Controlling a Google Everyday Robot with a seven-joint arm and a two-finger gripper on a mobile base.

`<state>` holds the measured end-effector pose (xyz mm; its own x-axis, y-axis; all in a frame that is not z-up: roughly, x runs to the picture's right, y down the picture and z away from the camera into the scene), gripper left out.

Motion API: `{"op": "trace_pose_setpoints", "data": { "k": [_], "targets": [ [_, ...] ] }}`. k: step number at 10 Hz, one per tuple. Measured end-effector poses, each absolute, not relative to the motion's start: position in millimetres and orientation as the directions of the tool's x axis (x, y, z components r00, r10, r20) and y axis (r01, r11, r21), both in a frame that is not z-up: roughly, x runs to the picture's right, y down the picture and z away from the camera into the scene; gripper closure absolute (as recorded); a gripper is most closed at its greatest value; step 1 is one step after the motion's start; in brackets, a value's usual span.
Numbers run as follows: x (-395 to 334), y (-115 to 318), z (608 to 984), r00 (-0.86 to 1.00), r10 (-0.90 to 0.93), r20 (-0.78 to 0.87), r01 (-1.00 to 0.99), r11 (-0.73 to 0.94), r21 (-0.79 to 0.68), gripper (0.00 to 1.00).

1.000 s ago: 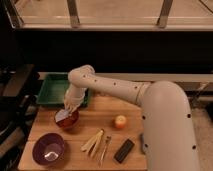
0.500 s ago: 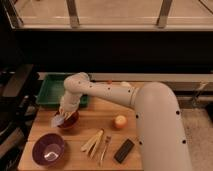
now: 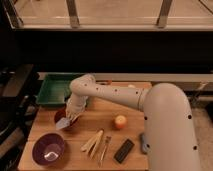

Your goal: Wipe red bowl with towel

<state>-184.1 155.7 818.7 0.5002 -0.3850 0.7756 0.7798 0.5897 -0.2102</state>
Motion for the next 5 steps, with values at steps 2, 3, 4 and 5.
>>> {"op": "trace_pose_setpoints", "data": {
  "k": [2, 3, 4, 5],
  "targets": [
    [-179.2, 132.0, 829.5, 0.501, -0.412, 0.761, 0.787, 0.583, -0.203, 1.00],
    [-181.5, 118.9, 836.7, 0.490, -0.428, 0.759, 0.796, 0.574, -0.191, 1.00],
    [-188.1, 106.6, 842.2, 0.473, -0.445, 0.760, 0.807, 0.565, -0.171, 1.00],
    [-196.0, 102.1, 845.4, 0.457, -0.453, 0.765, 0.815, 0.557, -0.158, 1.00]
  ]
}}
